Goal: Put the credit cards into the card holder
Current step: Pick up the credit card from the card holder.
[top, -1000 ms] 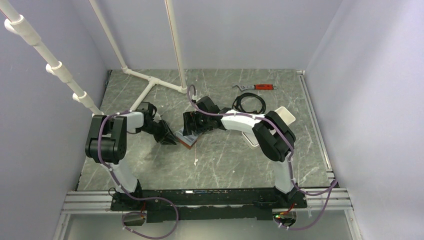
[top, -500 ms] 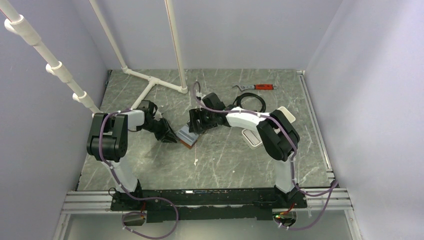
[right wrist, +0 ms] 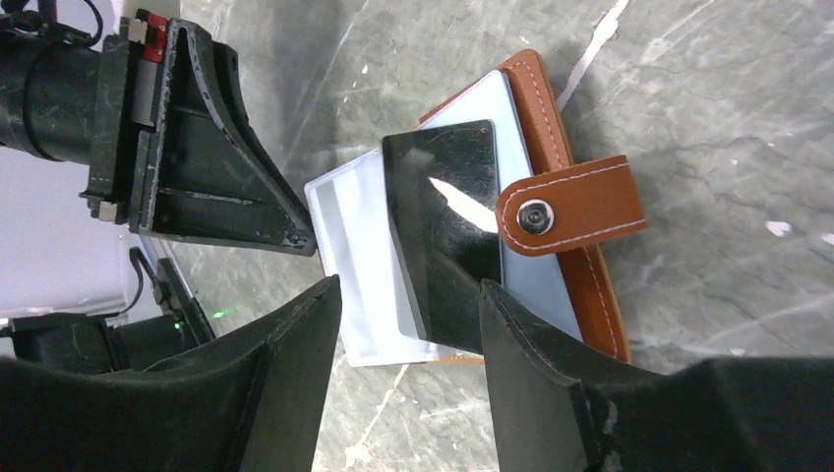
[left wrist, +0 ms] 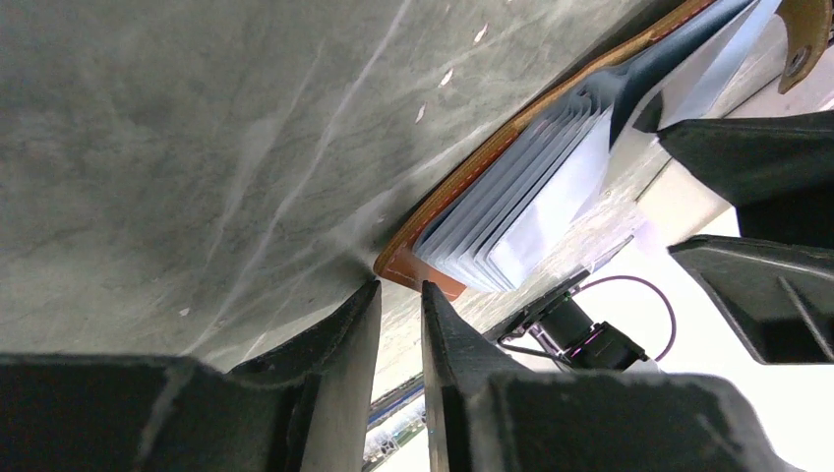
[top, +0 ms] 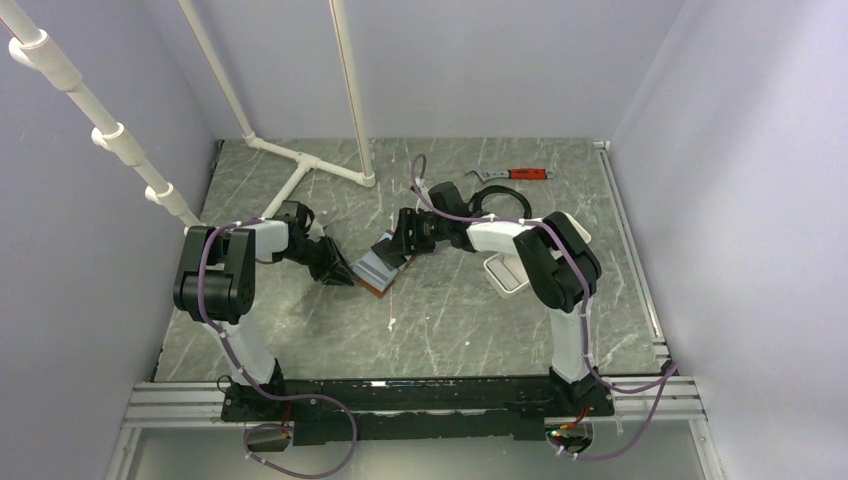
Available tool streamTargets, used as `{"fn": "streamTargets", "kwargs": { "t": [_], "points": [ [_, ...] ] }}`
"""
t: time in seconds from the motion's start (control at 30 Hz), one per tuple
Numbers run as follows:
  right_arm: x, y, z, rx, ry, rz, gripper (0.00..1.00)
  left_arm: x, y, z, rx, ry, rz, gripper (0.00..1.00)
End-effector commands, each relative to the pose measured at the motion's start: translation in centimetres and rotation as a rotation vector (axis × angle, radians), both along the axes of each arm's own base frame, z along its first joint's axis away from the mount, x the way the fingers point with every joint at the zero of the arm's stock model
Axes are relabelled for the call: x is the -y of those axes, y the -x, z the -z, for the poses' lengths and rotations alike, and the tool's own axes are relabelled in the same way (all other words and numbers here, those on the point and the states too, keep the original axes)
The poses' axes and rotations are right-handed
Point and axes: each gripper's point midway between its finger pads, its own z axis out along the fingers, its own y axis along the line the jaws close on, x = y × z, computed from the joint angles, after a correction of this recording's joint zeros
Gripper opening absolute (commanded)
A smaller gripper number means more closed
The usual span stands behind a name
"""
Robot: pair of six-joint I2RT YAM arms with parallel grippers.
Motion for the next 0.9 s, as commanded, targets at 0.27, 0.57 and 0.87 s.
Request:
{"fn": "streamTargets", "kwargs": {
  "t": [0.27,0.57,0.87],
  "points": [
    [-0.6,-1.2,0.8,0.03,0.004,-0.03,0.61,-1.1,-1.0,1.1,0.033,-0.085,0.02,0.28],
    [0.0,-2.2,-1.1,0.064,0.04,-0.026,0.61,-0.8,0.4,-2.8,0.104,-0.054,0.016,0.38],
    [0.2,-2.0,-1.0,0.01,0.006,-0.065,0.49,4.0,-3.2,-10.2,0.312,0.161,0.067,0.31]
  ]
}}
